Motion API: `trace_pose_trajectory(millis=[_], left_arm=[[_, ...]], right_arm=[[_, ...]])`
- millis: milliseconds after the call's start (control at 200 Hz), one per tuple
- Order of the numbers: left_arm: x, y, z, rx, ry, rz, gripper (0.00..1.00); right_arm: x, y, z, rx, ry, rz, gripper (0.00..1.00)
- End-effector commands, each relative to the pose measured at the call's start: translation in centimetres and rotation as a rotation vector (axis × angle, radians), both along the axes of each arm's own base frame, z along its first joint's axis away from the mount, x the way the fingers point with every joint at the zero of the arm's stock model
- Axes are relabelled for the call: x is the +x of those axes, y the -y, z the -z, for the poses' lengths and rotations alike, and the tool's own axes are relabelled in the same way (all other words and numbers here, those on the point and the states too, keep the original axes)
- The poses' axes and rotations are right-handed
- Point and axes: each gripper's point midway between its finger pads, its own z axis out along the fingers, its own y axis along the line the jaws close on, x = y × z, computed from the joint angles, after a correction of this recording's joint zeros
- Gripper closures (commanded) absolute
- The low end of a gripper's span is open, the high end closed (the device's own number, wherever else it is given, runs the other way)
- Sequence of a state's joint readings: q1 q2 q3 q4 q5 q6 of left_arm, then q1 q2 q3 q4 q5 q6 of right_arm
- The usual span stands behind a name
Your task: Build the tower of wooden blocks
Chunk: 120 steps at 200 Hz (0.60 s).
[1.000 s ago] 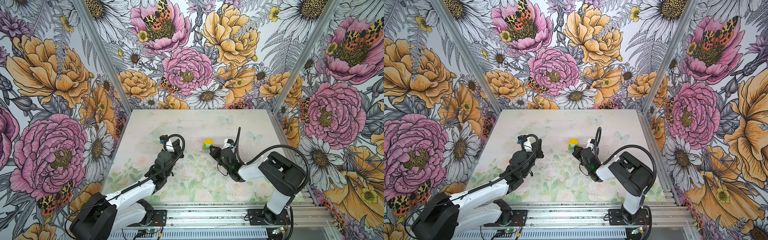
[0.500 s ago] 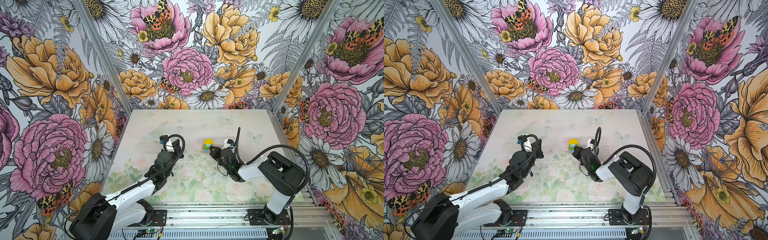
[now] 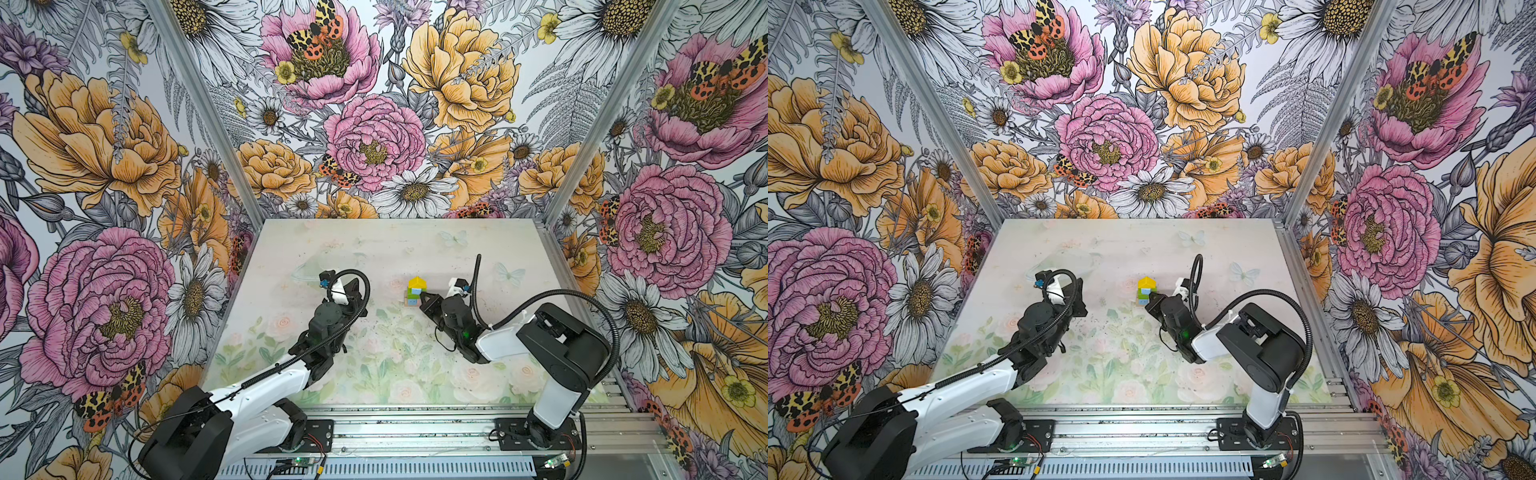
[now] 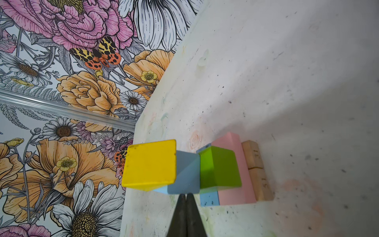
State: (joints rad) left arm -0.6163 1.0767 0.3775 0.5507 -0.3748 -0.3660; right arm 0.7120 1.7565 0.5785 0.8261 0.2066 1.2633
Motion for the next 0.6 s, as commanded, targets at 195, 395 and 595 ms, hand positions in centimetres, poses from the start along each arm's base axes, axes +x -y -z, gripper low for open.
trace_pose_trajectory(millis=[195, 395, 595], left_arm=[[-0.03, -1.02, -0.22, 0.005, 0.018, -0.034, 1.00], [-0.07, -1.04, -0.21, 0.006, 0.019, -0.034, 1.00], [-0.11, -1.13, -0.26, 0.007, 0.020, -0.037, 1.00]], right_arm=[[0.95, 0.22, -0.25, -0.007, 0.018, 0.029, 1.00], [1.03, 0.36, -0.09, -0.012, 0.015, 0.036, 1.00], [1.14, 0.34, -0.15, -0.012, 0.017, 0.036, 1.00]])
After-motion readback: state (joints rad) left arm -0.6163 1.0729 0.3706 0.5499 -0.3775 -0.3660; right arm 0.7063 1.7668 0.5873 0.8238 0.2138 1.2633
